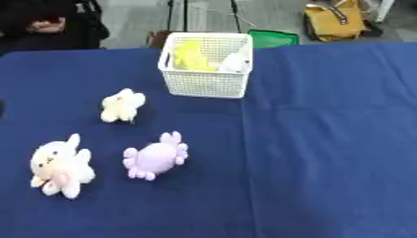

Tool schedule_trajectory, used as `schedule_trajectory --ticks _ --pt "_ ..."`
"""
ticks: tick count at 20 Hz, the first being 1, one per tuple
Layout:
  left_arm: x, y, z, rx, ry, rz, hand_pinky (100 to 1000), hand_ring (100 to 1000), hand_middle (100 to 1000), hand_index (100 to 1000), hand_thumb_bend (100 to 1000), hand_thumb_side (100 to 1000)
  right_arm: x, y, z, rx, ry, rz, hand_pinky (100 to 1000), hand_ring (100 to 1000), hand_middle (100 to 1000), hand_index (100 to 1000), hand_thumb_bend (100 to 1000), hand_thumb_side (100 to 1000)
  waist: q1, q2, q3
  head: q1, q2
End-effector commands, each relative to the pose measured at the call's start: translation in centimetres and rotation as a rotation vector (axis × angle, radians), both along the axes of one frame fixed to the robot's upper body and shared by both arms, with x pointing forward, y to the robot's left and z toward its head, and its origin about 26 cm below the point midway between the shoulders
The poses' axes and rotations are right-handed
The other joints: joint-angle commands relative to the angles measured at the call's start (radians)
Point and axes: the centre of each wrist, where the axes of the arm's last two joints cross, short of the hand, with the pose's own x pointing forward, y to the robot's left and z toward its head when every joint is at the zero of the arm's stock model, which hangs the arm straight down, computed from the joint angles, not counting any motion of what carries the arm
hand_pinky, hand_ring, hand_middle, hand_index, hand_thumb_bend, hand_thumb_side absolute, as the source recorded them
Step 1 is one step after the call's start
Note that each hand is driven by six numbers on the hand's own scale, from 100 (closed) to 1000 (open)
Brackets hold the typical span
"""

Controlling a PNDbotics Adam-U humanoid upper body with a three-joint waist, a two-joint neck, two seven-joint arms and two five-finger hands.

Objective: Pick up objects on the table and place them in the box.

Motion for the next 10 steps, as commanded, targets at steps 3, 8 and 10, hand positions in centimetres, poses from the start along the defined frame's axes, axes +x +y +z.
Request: schedule_trajectory --ticks 3,8,10 --pt "-0.4 -0.2 1.6 0.267 0.122 0.076 907 959 962 1000 364 865 -0.3 0.3 0.5 -0.004 -0.034 0.025 743 710 624 818 100 954 -0.001 -0.023 -0.006 0.006 0.0" --pt "-0.3 -0.8 3.0 0.473 0.286 0.098 908 961 958 1000 543 779 -0.3 0.4 0.4 -0.002 -0.028 0.038 742 707 621 815 100 946 0.0 -0.024 -0.008 0.009 0.0" --pt "-0.3 -0.9 3.6 0.527 0.333 0.11 912 961 951 1000 562 768 -0.3 0.5 0.3 -0.002 -0.026 0.043 741 706 620 814 100 945 0.001 -0.024 -0.008 0.01 0.001"
